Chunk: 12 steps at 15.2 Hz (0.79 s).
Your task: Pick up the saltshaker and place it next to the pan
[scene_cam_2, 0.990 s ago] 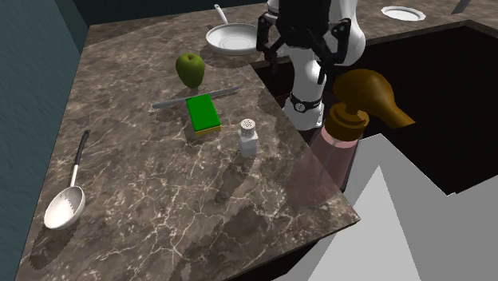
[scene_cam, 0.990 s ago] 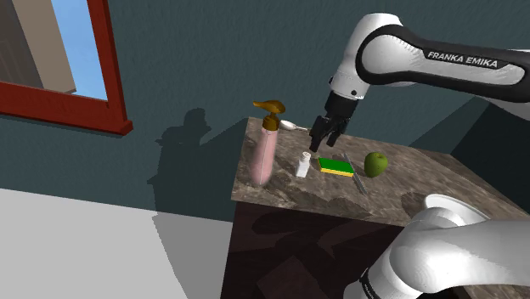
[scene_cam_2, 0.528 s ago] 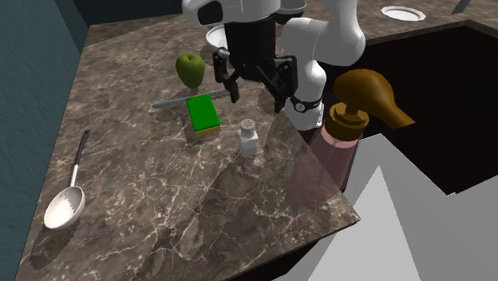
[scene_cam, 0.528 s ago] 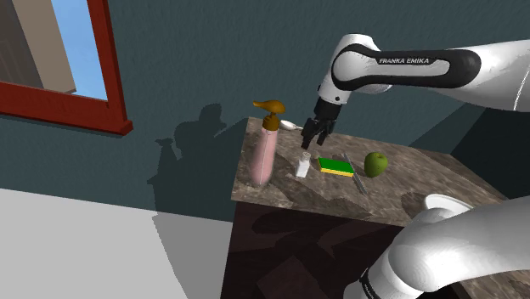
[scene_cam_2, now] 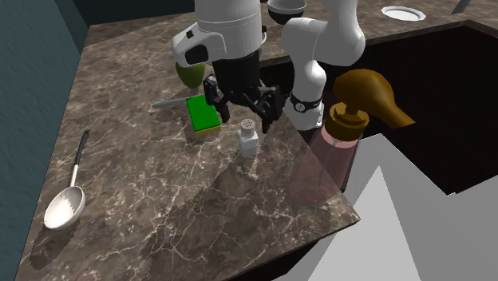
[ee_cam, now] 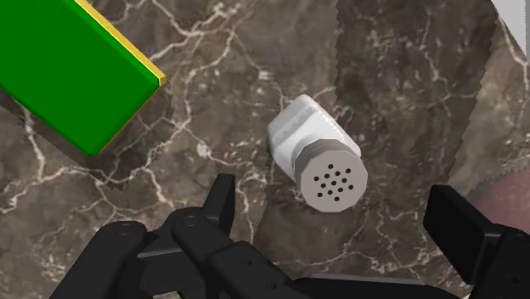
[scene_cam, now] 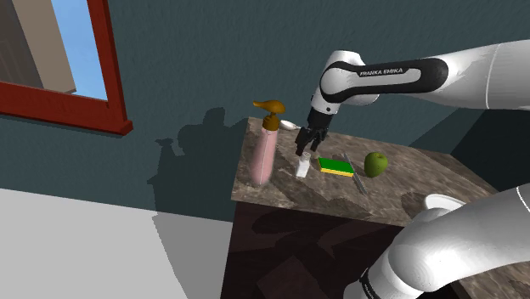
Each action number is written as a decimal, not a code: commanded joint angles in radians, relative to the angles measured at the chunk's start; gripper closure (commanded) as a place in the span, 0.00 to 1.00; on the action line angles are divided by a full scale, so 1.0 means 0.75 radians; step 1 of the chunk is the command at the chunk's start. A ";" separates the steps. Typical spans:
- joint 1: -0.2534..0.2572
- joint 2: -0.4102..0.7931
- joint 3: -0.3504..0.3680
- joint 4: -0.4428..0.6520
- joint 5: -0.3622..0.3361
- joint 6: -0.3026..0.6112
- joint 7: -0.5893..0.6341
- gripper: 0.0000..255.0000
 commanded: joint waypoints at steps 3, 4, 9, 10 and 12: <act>0.002 0.010 0.002 -0.039 0.003 0.049 0.000 0.00; 0.002 0.010 0.002 -0.039 0.003 0.049 0.000 0.00; 0.002 0.010 0.002 -0.039 0.003 0.049 0.000 0.00; 0.002 0.010 0.002 -0.039 0.003 0.049 0.000 1.00; 0.002 0.010 0.002 -0.039 0.003 0.049 0.000 1.00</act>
